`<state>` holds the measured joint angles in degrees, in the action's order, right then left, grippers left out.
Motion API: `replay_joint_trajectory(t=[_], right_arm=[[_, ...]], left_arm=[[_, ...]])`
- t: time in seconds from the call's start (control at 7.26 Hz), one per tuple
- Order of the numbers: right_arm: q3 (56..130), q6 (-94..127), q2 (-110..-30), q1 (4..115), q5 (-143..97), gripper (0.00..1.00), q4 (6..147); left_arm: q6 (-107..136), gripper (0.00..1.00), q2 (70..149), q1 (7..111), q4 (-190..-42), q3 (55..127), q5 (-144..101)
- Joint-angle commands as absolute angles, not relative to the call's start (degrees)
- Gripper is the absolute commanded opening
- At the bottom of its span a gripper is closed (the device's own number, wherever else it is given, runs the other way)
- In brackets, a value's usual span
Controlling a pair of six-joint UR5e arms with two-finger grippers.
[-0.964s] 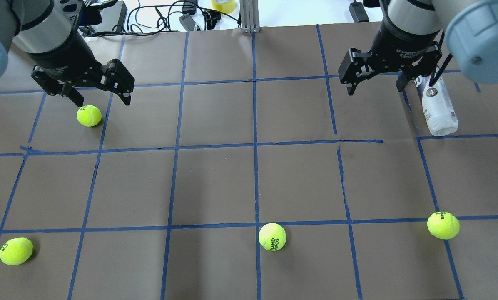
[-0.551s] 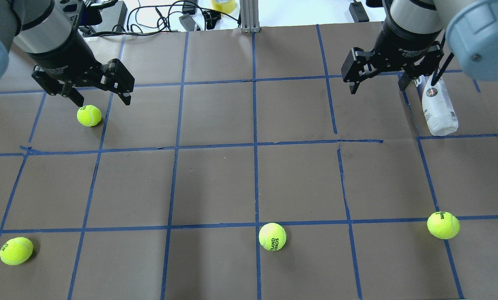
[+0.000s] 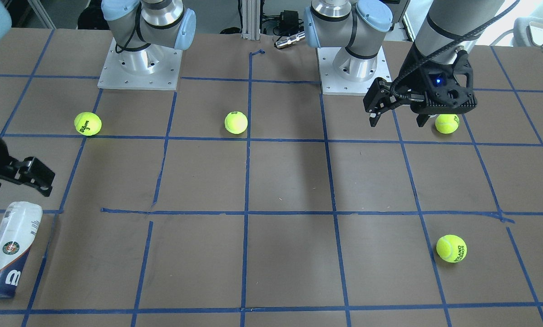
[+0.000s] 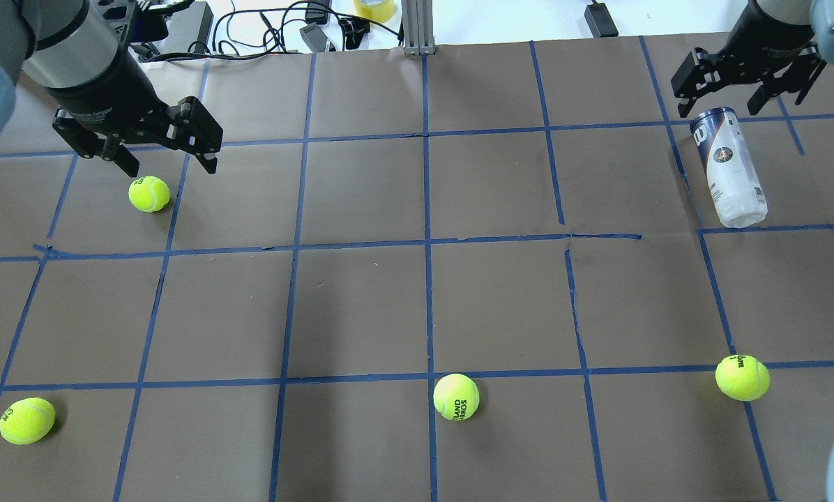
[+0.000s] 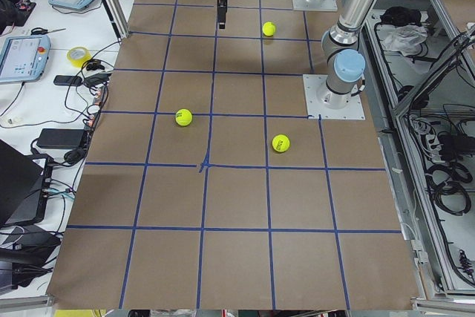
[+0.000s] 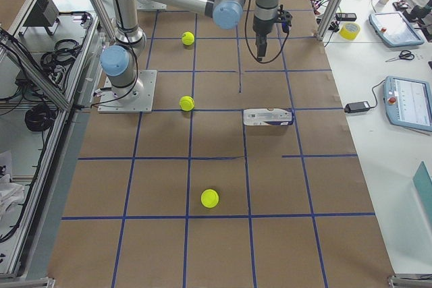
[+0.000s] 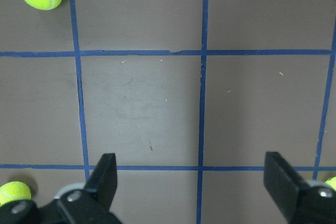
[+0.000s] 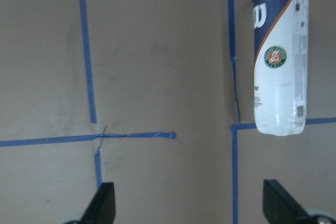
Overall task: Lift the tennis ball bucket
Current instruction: 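Lower the right gripper around the upright white tennis ball can and close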
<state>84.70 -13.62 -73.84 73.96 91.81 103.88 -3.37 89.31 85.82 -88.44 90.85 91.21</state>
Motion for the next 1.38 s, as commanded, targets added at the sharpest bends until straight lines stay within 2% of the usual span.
replay_joint_trajectory(t=[0.0,0.28,0.55,1.24], right_arm=[[81.9,-17.5,-64.1,69.9,91.8,1.00,112.6],[78.2,-19.9,-56.7,67.4,91.6,1.00,114.1],[78.5,-22.7,-53.0,66.5,91.8,1.00,115.8],[81.2,-26.0,-50.8,65.2,91.6,1.00,115.8]], left_arm=[[-3.3,1.00,89.5,85.9,-88.6,90.9,91.4],[-3.3,1.00,89.5,85.9,-88.8,90.9,91.4],[-3.2,1.00,89.5,85.9,-88.7,90.9,91.4],[-3.2,1.00,89.6,85.9,-88.7,90.9,91.3]])
